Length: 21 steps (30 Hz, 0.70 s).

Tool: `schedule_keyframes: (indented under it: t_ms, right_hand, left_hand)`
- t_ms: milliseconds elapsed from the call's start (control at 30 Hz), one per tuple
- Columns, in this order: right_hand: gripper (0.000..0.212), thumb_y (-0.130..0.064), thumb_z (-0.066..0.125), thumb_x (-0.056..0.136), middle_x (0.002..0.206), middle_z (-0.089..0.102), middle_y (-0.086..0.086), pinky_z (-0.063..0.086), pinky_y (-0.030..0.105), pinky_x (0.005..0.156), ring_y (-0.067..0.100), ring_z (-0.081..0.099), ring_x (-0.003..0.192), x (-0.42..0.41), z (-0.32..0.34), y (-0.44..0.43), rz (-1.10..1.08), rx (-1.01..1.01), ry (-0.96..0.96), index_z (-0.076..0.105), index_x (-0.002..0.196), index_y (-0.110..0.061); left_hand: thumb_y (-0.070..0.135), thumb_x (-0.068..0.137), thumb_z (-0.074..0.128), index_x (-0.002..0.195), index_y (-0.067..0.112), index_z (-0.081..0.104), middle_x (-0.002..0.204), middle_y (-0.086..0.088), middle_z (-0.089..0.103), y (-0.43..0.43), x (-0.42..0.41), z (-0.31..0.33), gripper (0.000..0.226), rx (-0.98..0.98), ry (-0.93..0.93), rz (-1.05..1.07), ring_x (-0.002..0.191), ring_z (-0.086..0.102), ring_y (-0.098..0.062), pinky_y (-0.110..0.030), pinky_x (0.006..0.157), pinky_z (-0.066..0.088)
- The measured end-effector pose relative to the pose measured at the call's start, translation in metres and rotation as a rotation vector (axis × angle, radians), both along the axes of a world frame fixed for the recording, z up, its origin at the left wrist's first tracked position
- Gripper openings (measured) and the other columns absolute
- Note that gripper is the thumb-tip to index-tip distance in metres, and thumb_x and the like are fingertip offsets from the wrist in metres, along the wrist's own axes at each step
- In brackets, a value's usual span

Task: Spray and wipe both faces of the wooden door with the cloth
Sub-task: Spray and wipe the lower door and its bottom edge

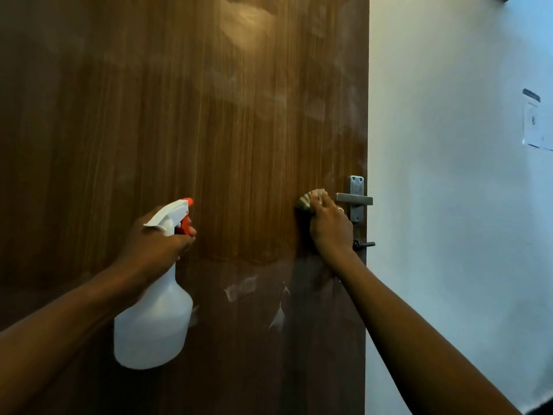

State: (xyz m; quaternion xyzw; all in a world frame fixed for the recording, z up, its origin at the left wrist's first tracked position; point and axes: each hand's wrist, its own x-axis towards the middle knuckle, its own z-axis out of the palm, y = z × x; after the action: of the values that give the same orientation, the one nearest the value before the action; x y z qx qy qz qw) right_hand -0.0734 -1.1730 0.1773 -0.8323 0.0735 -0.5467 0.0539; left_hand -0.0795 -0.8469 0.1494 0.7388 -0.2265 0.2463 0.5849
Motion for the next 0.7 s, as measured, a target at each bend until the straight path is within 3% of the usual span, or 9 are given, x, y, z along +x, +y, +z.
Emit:
schedule_keyframes:
  t_ms: [133, 233, 500, 700]
  right_hand:
    - [0.047, -0.012, 0.062, 0.094, 0.148, 0.049, 0.0, 0.047, 0.043, 0.104, 0.026, 0.056, 0.126, -0.019, -0.034, -0.037, 0.086, -0.207, 0.177, 0.055, 0.139, -0.027]
    - [0.042, -0.017, 0.06, 0.097, 0.143, 0.055, 0.001, 0.042, 0.042, 0.109, 0.026, 0.057, 0.126, -0.038, -0.037, -0.065, 0.055, -0.182, 0.253, 0.056, 0.138, -0.026]
    - [0.03, -0.031, 0.058, 0.098, 0.13, 0.063, 0.005, 0.047, 0.038, 0.104, 0.023, 0.062, 0.115, -0.039, -0.014, -0.081, -0.122, -0.179, 0.369, 0.063, 0.125, -0.022]
    - [0.045, -0.023, 0.062, 0.095, 0.145, 0.049, 0.004, 0.042, 0.04, 0.108, 0.028, 0.051, 0.13, -0.036, -0.019, -0.058, -0.034, -0.335, 0.413, 0.052, 0.14, -0.022]
  left_hand:
    - [0.034, 0.065, 0.072, 0.12, 0.052, 0.051, 0.103, 0.006, 0.07, 0.008, 0.024, -0.011, 0.061, 0.005, 0.071, 0.008, 0.094, 0.069, -0.021, -0.046, 0.076, 0.058]
    - [0.036, 0.064, 0.073, 0.121, 0.051, 0.05, 0.103, 0.006, 0.07, 0.008, 0.027, -0.013, 0.063, -0.006, 0.06, -0.006, 0.094, 0.069, -0.019, -0.045, 0.077, 0.059]
    - [0.014, 0.079, 0.068, 0.119, 0.048, 0.054, 0.101, 0.008, 0.071, 0.008, 0.009, -0.003, 0.054, -0.02, -0.035, -0.046, 0.097, 0.068, -0.02, -0.043, 0.081, 0.058]
    - [0.011, 0.077, 0.068, 0.116, 0.046, 0.055, 0.099, 0.004, 0.071, -0.007, 0.007, -0.006, 0.054, -0.044, -0.038, -0.087, 0.095, 0.068, -0.023, -0.046, 0.079, 0.058]
